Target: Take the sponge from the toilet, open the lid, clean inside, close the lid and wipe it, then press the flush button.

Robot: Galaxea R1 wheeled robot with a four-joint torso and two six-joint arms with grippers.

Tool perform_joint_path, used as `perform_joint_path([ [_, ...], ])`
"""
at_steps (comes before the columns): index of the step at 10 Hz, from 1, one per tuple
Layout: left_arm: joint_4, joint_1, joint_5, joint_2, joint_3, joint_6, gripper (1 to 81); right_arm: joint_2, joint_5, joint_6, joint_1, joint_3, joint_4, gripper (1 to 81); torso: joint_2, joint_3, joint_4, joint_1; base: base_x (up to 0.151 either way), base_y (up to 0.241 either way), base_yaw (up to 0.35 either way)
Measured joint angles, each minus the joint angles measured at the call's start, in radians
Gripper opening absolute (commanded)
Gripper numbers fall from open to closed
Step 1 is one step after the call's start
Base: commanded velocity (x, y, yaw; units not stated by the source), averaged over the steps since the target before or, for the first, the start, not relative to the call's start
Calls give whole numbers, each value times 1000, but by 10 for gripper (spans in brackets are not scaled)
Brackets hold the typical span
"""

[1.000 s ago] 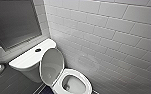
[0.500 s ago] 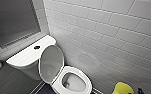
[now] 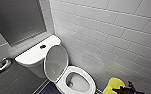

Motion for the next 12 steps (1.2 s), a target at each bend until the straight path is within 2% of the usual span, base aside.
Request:
perform_joint_path([
  [1, 0, 7, 1, 14, -9, 0, 811, 31, -15, 2, 19, -8, 0, 10, 0, 0, 22, 0, 0, 0, 0],
  [2, 0, 14, 3, 26, -22, 0, 811, 49, -38, 4, 46, -16, 0, 10, 0, 0, 31, 0, 0, 0, 0],
  [4, 0, 12, 1, 39, -60, 0, 811, 81, -73, 16, 106, -76, 1, 10, 0, 0, 31, 0, 0, 0, 0],
  [7, 0, 12, 1, 70, -108, 0, 811, 223, -114, 29, 129, -199, 1, 10, 0, 0, 34, 0, 0, 0, 0],
  [8, 0, 12, 1, 72, -116, 0, 811, 254, -119, 31, 122, -252, 1, 10, 0, -1, 48, 0, 0, 0, 0],
  [11, 0, 13, 3, 81, -117, 0, 811, 329, -129, 35, 104, -327, -1, 10, 0, -1, 144, 0, 0, 0, 0],
  [12, 0, 15, 3, 86, -117, 0, 811, 337, -134, 36, 114, -327, -1, 10, 0, -1, 166, 0, 0, 0, 0],
])
